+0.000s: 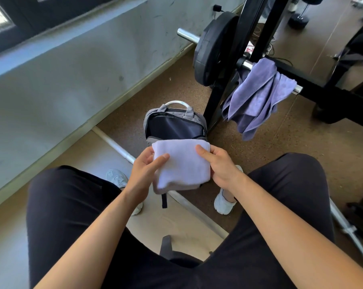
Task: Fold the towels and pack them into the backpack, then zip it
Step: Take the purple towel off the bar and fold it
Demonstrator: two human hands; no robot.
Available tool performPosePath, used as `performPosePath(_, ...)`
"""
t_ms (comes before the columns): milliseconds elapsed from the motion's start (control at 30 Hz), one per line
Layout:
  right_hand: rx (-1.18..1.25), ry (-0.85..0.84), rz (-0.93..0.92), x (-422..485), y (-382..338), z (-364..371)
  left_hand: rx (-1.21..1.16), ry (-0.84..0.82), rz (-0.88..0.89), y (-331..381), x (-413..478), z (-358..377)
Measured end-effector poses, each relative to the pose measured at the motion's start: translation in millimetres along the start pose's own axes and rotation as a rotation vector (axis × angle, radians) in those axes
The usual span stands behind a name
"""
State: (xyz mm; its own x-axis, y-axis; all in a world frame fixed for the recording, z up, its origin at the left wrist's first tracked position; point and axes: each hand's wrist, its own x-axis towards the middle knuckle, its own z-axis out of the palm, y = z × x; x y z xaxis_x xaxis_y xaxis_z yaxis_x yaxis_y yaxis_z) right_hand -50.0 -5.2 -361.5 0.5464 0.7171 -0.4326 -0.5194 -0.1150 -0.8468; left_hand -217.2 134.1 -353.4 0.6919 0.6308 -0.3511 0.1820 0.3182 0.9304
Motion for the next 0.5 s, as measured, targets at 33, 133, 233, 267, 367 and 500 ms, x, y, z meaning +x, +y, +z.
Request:
performPosePath(33,0.014,0.001,0.019,1.6,0.6,-0.2,-0.020,-0.018,-0.052,0.3,0.5,0.3)
performPosePath(133,-0.011,-0.016,0.053,4.3,2.2,-1.5,-0.034,-0.070,-0.209,0.6,2.1,-1.0)
performPosePath(233,-0.052,-0.058,0.075,3.6,3.3,-2.0,-0.004,-0.076,-0.269,-3.2,4.8,-3.8)
performPosePath(267,-0.056,-0.062,0.078,4.0,3.7,-2.8,-0.003,-0.085,-0.281,-3.3,5.1,-4.2)
performPosePath(367,-0.049,-0.045,0.090,3.9,1.6,-3.2,-0.020,-0.120,-0.361,-1.6,4.5,-3.9)
performPosePath(500,0.013,-0.038,0.105,1.8,-1.2,-2.1,0.027,-0.187,-0.447,-5.0,3.3,-1.4)
